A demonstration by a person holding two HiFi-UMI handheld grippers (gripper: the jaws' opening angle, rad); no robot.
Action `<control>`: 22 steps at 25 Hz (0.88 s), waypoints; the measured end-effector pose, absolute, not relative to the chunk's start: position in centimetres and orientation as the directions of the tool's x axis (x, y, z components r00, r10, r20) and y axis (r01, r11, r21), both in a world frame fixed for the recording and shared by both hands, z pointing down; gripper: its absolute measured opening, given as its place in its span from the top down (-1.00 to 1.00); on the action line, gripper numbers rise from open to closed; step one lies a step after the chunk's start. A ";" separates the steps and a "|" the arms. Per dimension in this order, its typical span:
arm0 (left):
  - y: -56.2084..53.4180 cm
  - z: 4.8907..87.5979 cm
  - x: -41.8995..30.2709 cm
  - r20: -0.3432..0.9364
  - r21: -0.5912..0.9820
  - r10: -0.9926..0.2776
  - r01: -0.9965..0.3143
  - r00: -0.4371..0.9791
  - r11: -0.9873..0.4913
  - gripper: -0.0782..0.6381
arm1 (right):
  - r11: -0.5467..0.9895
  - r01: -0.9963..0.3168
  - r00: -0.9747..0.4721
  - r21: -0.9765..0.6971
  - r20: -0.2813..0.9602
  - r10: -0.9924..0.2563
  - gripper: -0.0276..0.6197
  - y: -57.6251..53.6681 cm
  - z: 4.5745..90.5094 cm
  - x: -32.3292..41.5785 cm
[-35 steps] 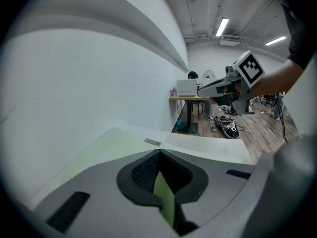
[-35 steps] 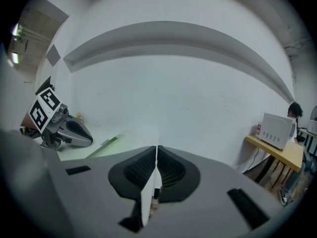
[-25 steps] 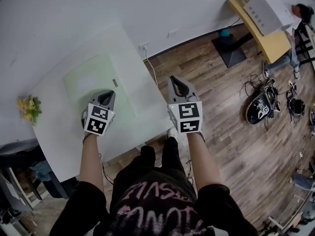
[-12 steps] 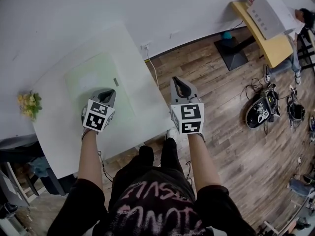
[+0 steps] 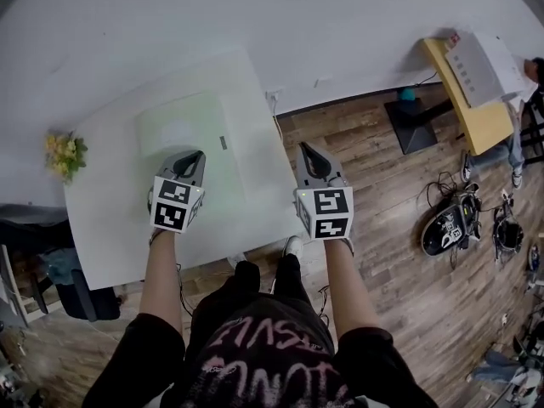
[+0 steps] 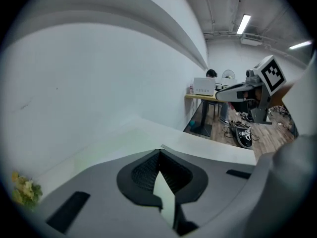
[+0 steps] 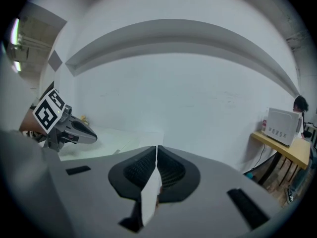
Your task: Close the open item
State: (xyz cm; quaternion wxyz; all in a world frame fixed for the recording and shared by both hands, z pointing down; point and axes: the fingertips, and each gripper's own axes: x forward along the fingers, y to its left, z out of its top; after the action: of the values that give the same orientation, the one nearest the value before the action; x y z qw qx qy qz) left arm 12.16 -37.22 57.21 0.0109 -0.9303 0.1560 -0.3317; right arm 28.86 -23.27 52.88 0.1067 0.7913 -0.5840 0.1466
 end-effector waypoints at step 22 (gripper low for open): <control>-40.3 42.2 -7.3 0.289 -0.054 -0.738 -0.759 0.610 -0.648 0.74 | 0.096 -0.995 -0.090 0.014 0.242 -0.966 0.83 -33.8 44.3 15.8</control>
State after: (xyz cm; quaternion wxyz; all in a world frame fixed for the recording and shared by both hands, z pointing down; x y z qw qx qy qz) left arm -7.27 -40.33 42.19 -0.0367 -0.8963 0.4177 -0.1439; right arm 15.78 -33.85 44.30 0.0949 0.6679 -0.7342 0.0766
